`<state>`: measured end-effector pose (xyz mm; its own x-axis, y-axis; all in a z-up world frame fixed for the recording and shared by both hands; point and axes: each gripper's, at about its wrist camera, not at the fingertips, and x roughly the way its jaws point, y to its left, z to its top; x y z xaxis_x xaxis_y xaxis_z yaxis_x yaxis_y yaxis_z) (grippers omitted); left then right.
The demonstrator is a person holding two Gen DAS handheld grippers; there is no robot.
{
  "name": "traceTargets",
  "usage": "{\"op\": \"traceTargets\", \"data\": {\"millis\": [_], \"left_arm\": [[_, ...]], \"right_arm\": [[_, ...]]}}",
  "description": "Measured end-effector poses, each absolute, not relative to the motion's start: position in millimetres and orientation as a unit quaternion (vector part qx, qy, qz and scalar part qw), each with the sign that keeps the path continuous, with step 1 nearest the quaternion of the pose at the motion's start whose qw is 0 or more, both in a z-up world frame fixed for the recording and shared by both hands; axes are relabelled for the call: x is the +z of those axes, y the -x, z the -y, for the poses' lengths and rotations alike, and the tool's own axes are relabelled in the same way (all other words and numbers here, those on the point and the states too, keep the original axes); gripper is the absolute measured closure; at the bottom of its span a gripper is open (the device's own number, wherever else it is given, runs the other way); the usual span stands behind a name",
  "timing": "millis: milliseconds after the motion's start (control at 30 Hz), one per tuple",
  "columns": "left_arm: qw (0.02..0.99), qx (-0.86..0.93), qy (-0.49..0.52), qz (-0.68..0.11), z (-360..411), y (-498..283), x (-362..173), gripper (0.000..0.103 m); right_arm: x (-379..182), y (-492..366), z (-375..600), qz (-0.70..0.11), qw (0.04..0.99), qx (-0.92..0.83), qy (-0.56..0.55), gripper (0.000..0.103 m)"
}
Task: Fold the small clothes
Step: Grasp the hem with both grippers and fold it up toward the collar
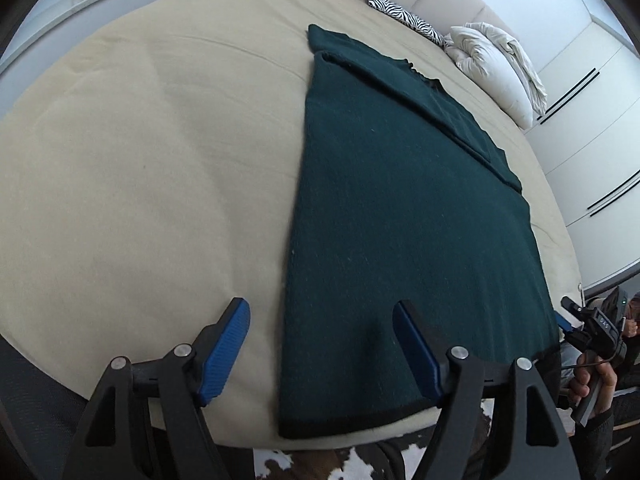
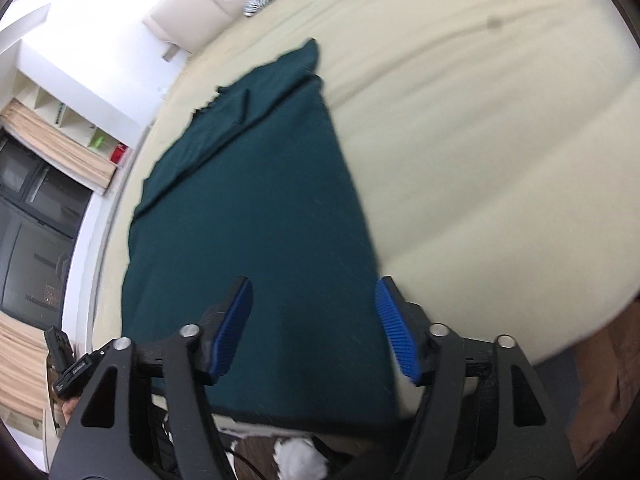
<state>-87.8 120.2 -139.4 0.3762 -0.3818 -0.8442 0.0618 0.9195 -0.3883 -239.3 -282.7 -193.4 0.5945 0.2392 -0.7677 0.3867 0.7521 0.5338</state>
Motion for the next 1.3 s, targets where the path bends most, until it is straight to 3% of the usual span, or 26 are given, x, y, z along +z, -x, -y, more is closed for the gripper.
{"op": "traceTargets", "data": {"millis": [467,567,700,967,1100,1167,1300], "left_arm": [[0.784,-0.162,0.154,-0.579,-130,98,-145,0.035],[0.781,-0.159,0.147,-0.586,-127,96,-144,0.042],[0.772,-0.158,0.151,-0.598,-128,94,-146,0.062],[0.76,-0.161,0.151,-0.611,-129,97,-148,0.093],[0.762,-0.162,0.146,-0.609,-128,98,-147,0.095],[0.765,-0.161,0.144,-0.607,-128,100,-145,0.095],[0.766,-0.17,0.151,-0.601,-129,103,-136,0.096]], "right_arm": [[-202,263,283,-0.485,0.794,-0.008,-0.368,0.036],[-200,266,281,-0.491,0.79,-0.001,-0.369,0.037],[-200,269,280,-0.497,0.784,0.004,-0.371,0.039],[-205,276,287,-0.505,0.771,0.006,-0.387,0.058],[-207,277,287,-0.513,0.768,0.006,-0.382,0.073],[-209,278,287,-0.517,0.768,0.005,-0.378,0.09],[-207,279,284,-0.519,0.771,0.008,-0.369,0.096]]}}
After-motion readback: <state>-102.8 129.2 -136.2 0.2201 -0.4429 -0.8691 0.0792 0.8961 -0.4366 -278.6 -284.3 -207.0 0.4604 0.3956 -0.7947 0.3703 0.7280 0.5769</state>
